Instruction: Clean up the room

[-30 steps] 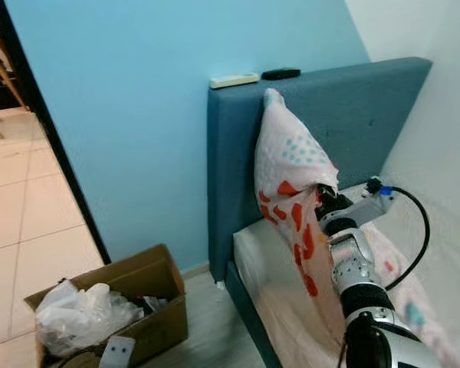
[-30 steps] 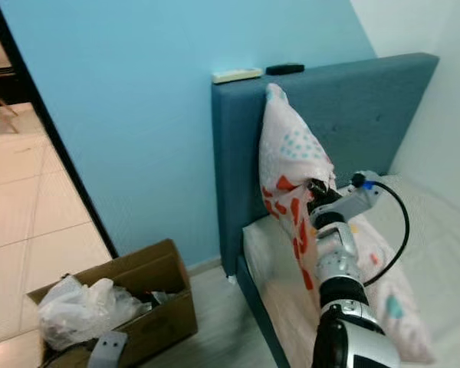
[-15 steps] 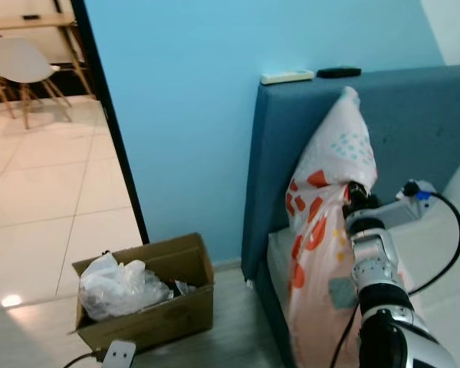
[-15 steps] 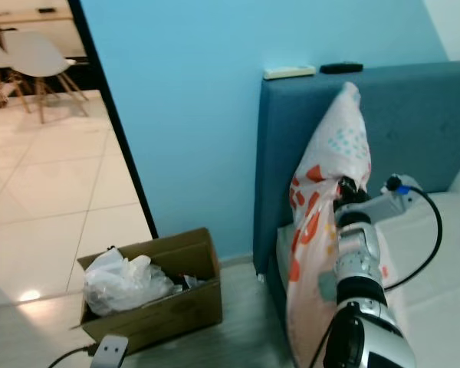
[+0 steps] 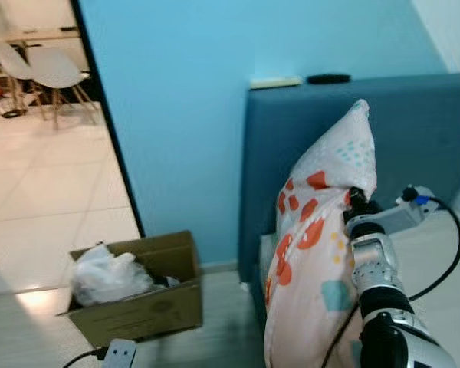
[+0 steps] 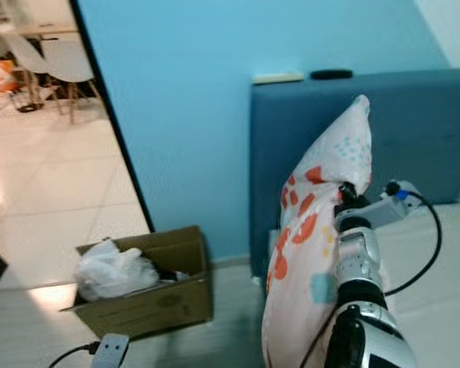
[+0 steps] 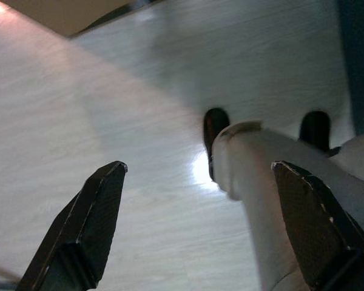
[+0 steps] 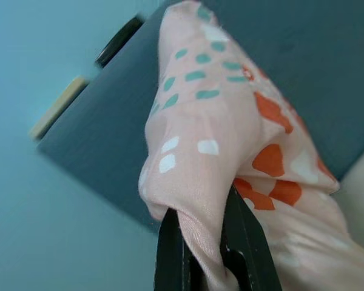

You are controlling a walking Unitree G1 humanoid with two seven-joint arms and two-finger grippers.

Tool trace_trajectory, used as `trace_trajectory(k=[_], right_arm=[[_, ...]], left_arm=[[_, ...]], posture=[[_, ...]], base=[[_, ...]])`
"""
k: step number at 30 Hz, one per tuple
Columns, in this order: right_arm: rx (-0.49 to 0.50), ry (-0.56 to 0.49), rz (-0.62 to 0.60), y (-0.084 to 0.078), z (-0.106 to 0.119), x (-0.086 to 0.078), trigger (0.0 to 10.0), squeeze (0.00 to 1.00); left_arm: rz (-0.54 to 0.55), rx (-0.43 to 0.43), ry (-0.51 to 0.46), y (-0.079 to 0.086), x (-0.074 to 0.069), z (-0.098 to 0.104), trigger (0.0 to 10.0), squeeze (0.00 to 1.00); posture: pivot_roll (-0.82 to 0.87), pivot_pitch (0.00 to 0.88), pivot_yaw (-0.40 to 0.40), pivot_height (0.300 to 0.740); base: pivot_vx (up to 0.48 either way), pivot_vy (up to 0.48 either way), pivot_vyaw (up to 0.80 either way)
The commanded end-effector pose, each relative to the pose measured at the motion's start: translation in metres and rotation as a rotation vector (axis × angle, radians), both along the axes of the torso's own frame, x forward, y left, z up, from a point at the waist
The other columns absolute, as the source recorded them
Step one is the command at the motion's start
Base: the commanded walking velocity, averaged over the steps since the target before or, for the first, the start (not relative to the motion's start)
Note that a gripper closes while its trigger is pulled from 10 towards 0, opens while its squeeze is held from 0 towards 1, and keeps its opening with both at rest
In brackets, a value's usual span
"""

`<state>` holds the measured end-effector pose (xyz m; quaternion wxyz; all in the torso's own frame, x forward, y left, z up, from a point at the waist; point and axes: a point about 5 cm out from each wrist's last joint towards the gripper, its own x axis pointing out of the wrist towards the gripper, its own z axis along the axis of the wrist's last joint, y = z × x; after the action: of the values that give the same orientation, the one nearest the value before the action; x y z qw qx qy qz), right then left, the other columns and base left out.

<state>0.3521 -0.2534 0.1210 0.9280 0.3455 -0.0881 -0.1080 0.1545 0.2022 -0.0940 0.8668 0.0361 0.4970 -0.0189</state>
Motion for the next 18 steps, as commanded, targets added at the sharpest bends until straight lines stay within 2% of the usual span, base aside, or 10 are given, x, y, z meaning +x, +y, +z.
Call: trace_trajectory(k=[1, 3, 6, 8, 11, 14, 18], right_arm=[[-0.022, -0.048, 0.016, 0.004, 0.014, 0.006, 10.0, 0.0], [0.03, -0.064, 0.012, 0.004, 0.015, 0.007, 10.0, 0.0], [0.03, -0.064, 0.012, 0.004, 0.015, 0.007, 10.0, 0.0], [0.177, -0.116, -0.014, -0.001, 0.017, 0.007, 10.0, 0.0], [0.226, -0.129, -0.025, -0.005, 0.017, 0.007, 10.0, 0.0], [0.201, -0.109, -0.012, -0.003, 0.015, 0.007, 10.0, 0.0], [0.195, -0.1, -0.005, -0.002, 0.014, 0.007, 10.0, 0.0]], left_arm=[[0.01, -0.002, -0.005, 0.002, 0.001, 0.001, 10.0, 0.0], [0.025, -0.012, -0.014, -0.001, 0.002, 0.001, 10.0, 0.0], [0.025, -0.012, -0.014, -0.001, 0.002, 0.001, 10.0, 0.0], [0.055, -0.026, -0.044, -0.004, 0.007, 0.003, 10.0, 0.0], [0.073, -0.034, -0.078, -0.004, 0.015, 0.006, 10.0, 0.0], [0.08, -0.04, -0.106, -0.005, 0.023, 0.01, 10.0, 0.0], [0.077, -0.043, -0.115, -0.006, 0.027, 0.011, 10.0, 0.0]], posture=[[0.1, 0.0, -0.043, 0.722], [0.09, 0.0, -0.049, 0.722], [0.09, 0.0, -0.049, 0.722], [0.1, 0.0, -0.058, 0.722], [0.1, 0.0, -0.06, 0.722], [0.1, 0.0, -0.065, 0.722], [0.09, 0.0, -0.063, 0.722]], base=[[0.0, 0.0, 0.0], [0.0, 0.0, 0.0], [0.0, 0.0, 0.0], [0.0, 0.0, 0.0], [0.0, 0.0, 0.0], [0.09, 0.0, 0.0], [0.276, 0.0, 0.0]])
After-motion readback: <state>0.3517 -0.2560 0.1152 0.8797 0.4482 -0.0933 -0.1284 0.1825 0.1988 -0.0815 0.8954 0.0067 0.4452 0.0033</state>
